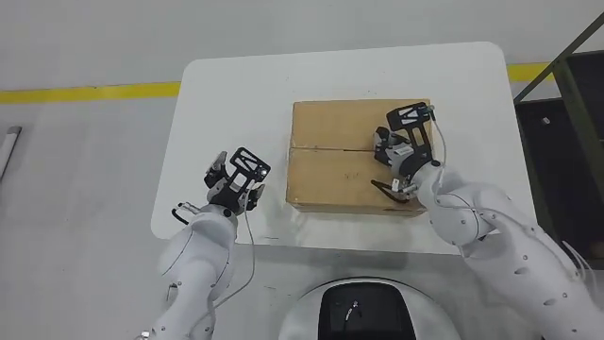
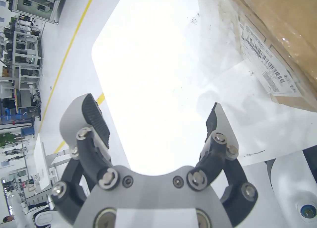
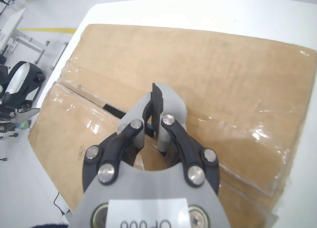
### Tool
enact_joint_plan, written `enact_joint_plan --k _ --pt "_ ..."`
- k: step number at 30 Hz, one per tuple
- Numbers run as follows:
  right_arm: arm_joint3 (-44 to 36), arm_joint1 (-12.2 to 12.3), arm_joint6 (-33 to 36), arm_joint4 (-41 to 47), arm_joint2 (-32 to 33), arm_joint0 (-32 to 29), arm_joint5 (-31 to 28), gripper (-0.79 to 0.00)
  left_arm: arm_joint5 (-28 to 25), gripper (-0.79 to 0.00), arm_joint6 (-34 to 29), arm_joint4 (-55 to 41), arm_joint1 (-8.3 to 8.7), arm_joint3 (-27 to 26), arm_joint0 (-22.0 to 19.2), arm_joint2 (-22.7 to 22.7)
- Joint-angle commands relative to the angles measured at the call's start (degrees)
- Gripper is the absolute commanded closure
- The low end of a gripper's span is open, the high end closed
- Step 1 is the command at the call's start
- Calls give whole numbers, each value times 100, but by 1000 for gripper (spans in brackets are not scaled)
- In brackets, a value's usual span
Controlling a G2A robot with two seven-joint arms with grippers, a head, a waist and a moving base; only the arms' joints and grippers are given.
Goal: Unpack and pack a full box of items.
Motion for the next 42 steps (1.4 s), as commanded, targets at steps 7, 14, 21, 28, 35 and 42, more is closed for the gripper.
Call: enact_joint_plan --k 7,14,21,28,35,42 --pt "-62 -26 130 -38 85 -59 24 0 206 -785 430 57 -21 486 -59 144" --pt "-96 -63 253 -97 76 -80 131 0 689 -785 998 588 -74 1409 -377 524" --pt "-133 -86 321 -155 127 -137 134 0 741 -785 1262 534 -129 1946 -595 719" --pt "-135 -118 359 -194 146 -156 152 0 613 -742 1371 75 -189 2323 -729 851" --pt "-111 -153 394 -207 152 -147 156 0 941 0 1452 -239 -252 2721 -958 842" --pt "-78 -186 405 -211 157 -147 108 0 1099 0 1647 -101 -265 2730 -996 831"
